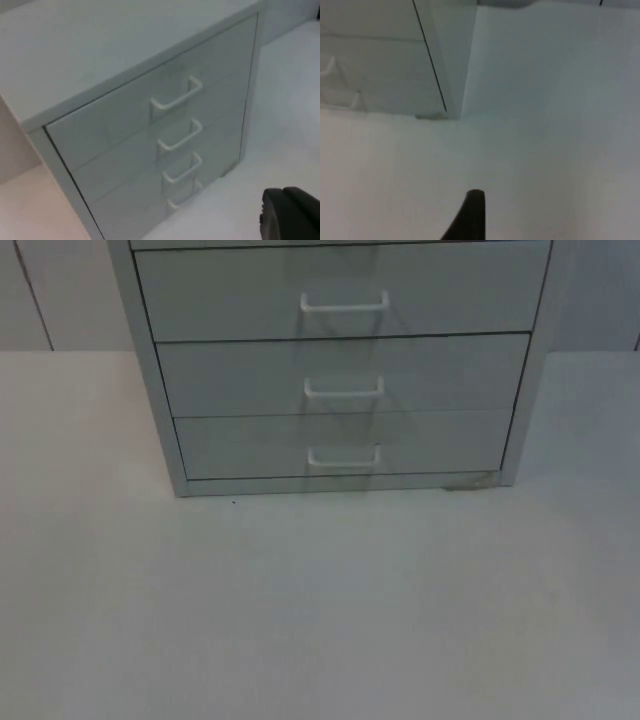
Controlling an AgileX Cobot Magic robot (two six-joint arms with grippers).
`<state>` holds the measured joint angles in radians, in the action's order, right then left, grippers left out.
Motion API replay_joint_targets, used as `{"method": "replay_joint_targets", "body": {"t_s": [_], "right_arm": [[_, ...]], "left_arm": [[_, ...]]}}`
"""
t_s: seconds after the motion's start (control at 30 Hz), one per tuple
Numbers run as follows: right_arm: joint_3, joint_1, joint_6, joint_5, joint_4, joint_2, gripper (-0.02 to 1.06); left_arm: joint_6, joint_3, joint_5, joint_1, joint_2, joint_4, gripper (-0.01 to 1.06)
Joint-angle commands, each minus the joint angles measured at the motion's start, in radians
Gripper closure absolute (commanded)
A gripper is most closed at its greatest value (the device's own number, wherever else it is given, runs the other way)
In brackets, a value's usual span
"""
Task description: Open the drawer with the left hand, place the block into the drawer with the right hand, then close the drawer with the left hand.
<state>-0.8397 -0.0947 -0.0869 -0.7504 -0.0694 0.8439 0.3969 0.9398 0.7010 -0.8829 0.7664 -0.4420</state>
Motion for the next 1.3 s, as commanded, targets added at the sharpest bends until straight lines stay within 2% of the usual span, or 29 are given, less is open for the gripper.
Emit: {"method": "replay_joint_targets", "body": {"t_s": [0.0, 0.27, 0.47, 0.53, 0.73, 0.83, 1.0, 1.1, 1.27], "right_arm": [[-0.006, 0.001, -0.009, 0.007, -0.015, -0.063, 0.20], [0.009, 0.001, -0.010, -0.026, -0.062, -0.276, 0.20], [0.013, 0.001, -0.039, -0.111, -0.072, -0.424, 0.20], [0.013, 0.001, -0.048, -0.145, -0.074, -0.469, 0.20], [0.013, 0.001, -0.064, -0.222, -0.081, -0.585, 0.20], [0.024, 0.001, -0.064, -0.239, -0.086, -0.638, 0.20], [0.077, 0.001, -0.064, -0.248, -0.086, -0.698, 0.20], [0.161, 0.001, -0.075, -0.275, -0.086, -0.763, 0.20], [0.225, 0.001, -0.106, -0.301, -0.090, -0.820, 0.20]], "left_arm": [[-0.001, -0.046, -0.010, -0.003, -0.092, 0.012, 1.05], [0.003, -0.181, 0.006, -0.003, -0.381, 0.044, 1.05], [-0.010, -0.198, 0.138, -0.003, -0.535, 0.062, 1.05], [-0.048, -0.198, 0.181, -0.003, -0.582, 0.085, 1.05], [-0.170, -0.198, 0.258, -0.003, -0.672, 0.180, 1.05], [-0.181, -0.198, 0.300, -0.003, -0.704, 0.188, 1.05], [-0.183, -0.198, 0.317, -0.003, -0.740, 0.188, 1.05], [-0.195, -0.204, 0.320, -0.003, -0.766, 0.188, 1.05], [-0.197, -0.294, 0.314, 0.003, -0.766, 0.227, 1.05]]}}
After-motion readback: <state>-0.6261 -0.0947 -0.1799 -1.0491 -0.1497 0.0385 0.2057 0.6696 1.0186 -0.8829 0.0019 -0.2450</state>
